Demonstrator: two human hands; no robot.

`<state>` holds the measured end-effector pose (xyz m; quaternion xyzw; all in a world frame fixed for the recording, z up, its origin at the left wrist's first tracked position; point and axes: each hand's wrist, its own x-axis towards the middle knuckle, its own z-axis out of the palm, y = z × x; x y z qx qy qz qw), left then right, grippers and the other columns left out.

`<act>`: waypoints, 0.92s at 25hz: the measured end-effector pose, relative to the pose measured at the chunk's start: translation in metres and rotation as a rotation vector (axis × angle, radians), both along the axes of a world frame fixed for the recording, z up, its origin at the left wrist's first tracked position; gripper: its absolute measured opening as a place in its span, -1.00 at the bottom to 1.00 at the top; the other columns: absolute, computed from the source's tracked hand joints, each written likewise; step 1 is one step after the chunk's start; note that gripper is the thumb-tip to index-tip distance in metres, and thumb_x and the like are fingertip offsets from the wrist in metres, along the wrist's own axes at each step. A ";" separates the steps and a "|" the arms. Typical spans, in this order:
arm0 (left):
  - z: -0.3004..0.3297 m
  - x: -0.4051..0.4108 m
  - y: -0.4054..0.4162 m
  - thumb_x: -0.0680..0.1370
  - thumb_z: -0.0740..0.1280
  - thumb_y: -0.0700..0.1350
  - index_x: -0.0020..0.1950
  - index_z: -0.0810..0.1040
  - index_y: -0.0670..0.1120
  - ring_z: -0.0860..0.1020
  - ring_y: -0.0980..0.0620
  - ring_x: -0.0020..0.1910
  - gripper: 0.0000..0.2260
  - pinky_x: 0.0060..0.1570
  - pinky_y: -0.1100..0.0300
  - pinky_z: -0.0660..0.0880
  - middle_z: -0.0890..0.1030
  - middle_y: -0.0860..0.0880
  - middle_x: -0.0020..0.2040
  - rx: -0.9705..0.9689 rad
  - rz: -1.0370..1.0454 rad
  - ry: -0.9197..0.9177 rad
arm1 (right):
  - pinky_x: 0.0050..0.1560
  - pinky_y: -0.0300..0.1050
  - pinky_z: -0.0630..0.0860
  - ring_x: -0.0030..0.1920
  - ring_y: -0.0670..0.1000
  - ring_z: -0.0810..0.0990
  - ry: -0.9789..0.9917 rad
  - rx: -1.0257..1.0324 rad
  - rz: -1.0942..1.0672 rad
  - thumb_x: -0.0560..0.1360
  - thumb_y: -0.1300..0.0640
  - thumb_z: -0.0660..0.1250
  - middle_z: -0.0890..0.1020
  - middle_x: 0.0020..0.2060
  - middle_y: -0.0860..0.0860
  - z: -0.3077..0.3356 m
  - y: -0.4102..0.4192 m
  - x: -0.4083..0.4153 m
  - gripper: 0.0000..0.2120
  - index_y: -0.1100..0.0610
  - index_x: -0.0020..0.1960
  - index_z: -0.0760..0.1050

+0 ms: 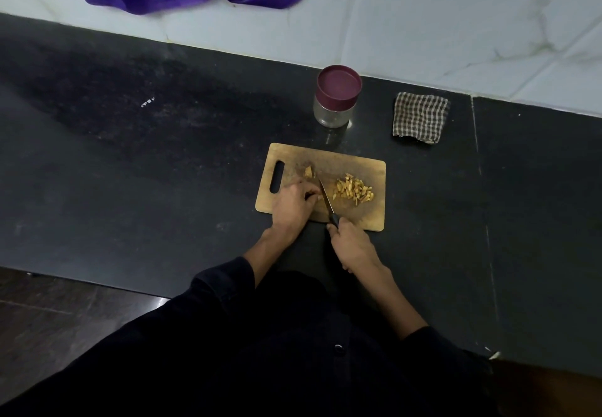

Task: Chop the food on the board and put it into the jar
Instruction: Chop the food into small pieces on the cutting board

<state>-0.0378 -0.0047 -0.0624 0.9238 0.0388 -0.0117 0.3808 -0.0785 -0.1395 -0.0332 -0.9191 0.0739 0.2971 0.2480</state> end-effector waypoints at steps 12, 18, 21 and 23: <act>-0.001 -0.002 0.004 0.48 0.43 -0.17 0.01 0.67 -0.11 0.57 0.05 -0.06 -0.87 -0.02 0.13 0.53 0.62 -0.03 -0.02 -0.068 -0.009 -0.021 | -0.14 0.19 0.62 -0.19 0.20 0.65 -0.062 0.079 -0.061 0.65 -0.08 0.08 0.61 -0.13 0.15 0.009 -0.004 -0.005 -0.71 0.12 0.13 0.40; -0.001 -0.003 0.001 0.47 0.43 -0.18 -0.03 0.67 -0.12 0.58 0.03 -0.08 -0.90 -0.04 0.08 0.53 0.61 -0.03 -0.03 -0.050 0.008 -0.041 | -0.04 0.22 0.61 -0.09 0.21 0.64 -0.044 0.016 0.012 0.65 -0.09 0.08 0.57 -0.07 0.11 0.010 0.000 -0.002 -0.70 0.13 0.10 0.41; 0.000 -0.003 0.001 0.48 0.42 -0.17 -0.02 0.68 -0.10 0.57 0.03 -0.07 -0.89 -0.04 0.10 0.53 0.61 -0.03 -0.02 -0.029 0.012 -0.041 | -0.04 0.19 0.61 -0.09 0.19 0.63 -0.028 0.021 0.018 0.66 -0.08 0.09 0.55 -0.06 0.09 0.008 -0.001 0.000 -0.71 0.13 0.10 0.41; 0.000 -0.002 0.001 0.48 0.42 -0.17 -0.02 0.68 -0.10 0.57 0.03 -0.08 -0.89 -0.06 0.10 0.54 0.61 -0.03 -0.03 -0.027 0.016 -0.041 | -0.03 0.19 0.60 -0.09 0.18 0.63 -0.007 0.026 0.023 0.66 -0.07 0.09 0.54 -0.07 0.08 0.007 -0.001 0.003 -0.73 0.12 0.08 0.40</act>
